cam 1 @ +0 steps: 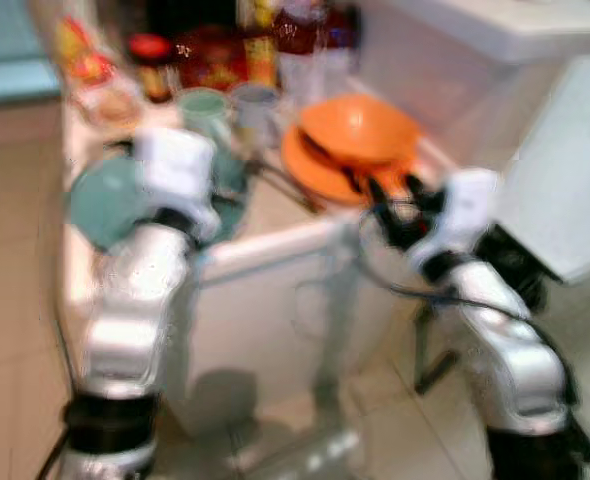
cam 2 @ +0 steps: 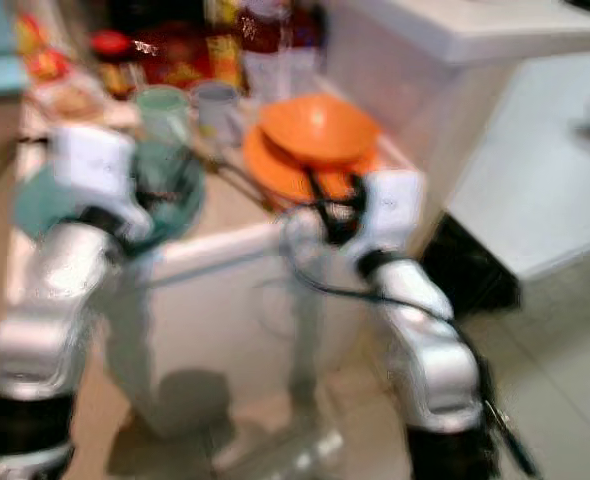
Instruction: Setting the table
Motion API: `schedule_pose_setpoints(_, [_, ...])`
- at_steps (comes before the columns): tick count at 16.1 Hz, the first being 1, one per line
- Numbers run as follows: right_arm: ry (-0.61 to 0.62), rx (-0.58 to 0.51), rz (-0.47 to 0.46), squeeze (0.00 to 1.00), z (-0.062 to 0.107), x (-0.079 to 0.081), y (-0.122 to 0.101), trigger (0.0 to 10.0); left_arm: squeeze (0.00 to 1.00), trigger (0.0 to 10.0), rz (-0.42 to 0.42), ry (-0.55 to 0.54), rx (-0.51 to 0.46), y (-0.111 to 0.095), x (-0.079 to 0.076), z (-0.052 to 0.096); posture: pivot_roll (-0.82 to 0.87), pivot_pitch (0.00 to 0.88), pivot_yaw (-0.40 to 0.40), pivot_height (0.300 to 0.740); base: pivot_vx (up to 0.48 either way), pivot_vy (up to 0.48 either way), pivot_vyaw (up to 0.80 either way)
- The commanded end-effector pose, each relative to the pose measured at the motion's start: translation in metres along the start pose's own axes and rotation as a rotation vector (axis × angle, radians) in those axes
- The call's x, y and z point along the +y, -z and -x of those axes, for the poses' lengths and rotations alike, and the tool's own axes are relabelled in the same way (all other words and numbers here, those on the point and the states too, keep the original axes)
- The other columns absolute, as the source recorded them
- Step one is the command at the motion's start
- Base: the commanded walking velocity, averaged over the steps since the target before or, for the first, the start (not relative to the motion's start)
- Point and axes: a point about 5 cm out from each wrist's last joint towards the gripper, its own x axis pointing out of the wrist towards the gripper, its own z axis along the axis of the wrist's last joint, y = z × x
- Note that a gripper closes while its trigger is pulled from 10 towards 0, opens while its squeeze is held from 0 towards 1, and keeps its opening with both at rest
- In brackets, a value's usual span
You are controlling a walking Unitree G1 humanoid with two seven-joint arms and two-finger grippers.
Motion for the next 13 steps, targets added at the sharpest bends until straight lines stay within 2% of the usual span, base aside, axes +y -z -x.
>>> schedule_pose_setpoints(1, [-0.048, -0.021, -0.010, 0.00, 0.000, 0.009, -0.006, 10.0, 0.00, 10.0, -0.032, -0.015, 0.011, -0.002, 0.009, 0.001, 0.10, 0.001, -0.022, 0.740, 0.000, 0.000, 0.00])
schedule_pose_setpoints(3, [-0.080, -0.011, 0.001, 0.00, 0.003, 0.009, -0.006, 10.0, 0.00, 10.0, -0.031, -0.014, 0.040, 0.002, 0.013, 0.002, 0.10, 0.003, -0.021, 0.740, 0.000, 0.000, 0.00])
schedule_pose_setpoints(4, [-0.137, -0.001, 0.004, 0.00, 0.008, 0.011, -0.007, 10.0, 0.00, 10.0, -0.051, -0.026, 0.086, 0.003, 0.020, 0.002, 0.11, 0.005, -0.022, 0.740, 0.000, 0.000, 0.00])
schedule_pose_setpoints(5, [-0.247, 0.036, 0.011, 0.00, 0.015, 0.014, -0.008, 10.0, 0.00, 10.0, -0.006, 0.033, 0.154, 0.004, 0.026, 0.001, 0.11, 0.007, -0.024, 0.740, 0.000, 0.000, 0.00])
schedule_pose_setpoints(6, [-0.292, 0.067, 0.040, 0.00, 0.018, 0.014, -0.008, 10.0, 1.00, 10.0, 0.042, 0.119, 0.177, 0.003, 0.022, 0.000, 0.11, 0.007, -0.025, 0.740, 0.000, 0.000, 0.00])
schedule_pose_setpoints(9, [-0.382, 0.139, 0.096, 0.00, 0.023, 0.007, -0.011, 10.0, 1.00, 10.0, 0.173, 0.289, 0.264, 0.005, 0.006, 0.000, 0.11, 0.008, -0.020, 0.740, 0.000, 0.000, 0.00])
schedule_pose_setpoints(10, [-0.450, 0.179, 0.133, 0.00, 0.029, 0.003, -0.015, 10.0, 1.00, 10.0, 0.172, 0.329, 0.313, 0.007, 0.003, -0.005, 0.11, 0.009, -0.017, 0.740, 0.000, 0.000, 0.00])
schedule_pose_setpoints(11, [-0.462, 0.190, 0.141, 0.00, 0.031, 0.002, -0.015, 10.0, 1.00, 10.0, 0.175, 0.332, 0.330, 0.008, 0.003, -0.006, 0.10, 0.012, -0.017, 0.740, 0.000, 0.000, 0.00])
schedule_pose_setpoints(13, [-0.528, 0.247, 0.159, 0.00, 0.040, -0.004, -0.018, 10.0, 1.00, 10.0, 0.102, 0.327, 0.407, 0.014, 0.004, -0.019, 0.09, 0.015, -0.019, 0.740, 0.000, 0.000, 0.00])
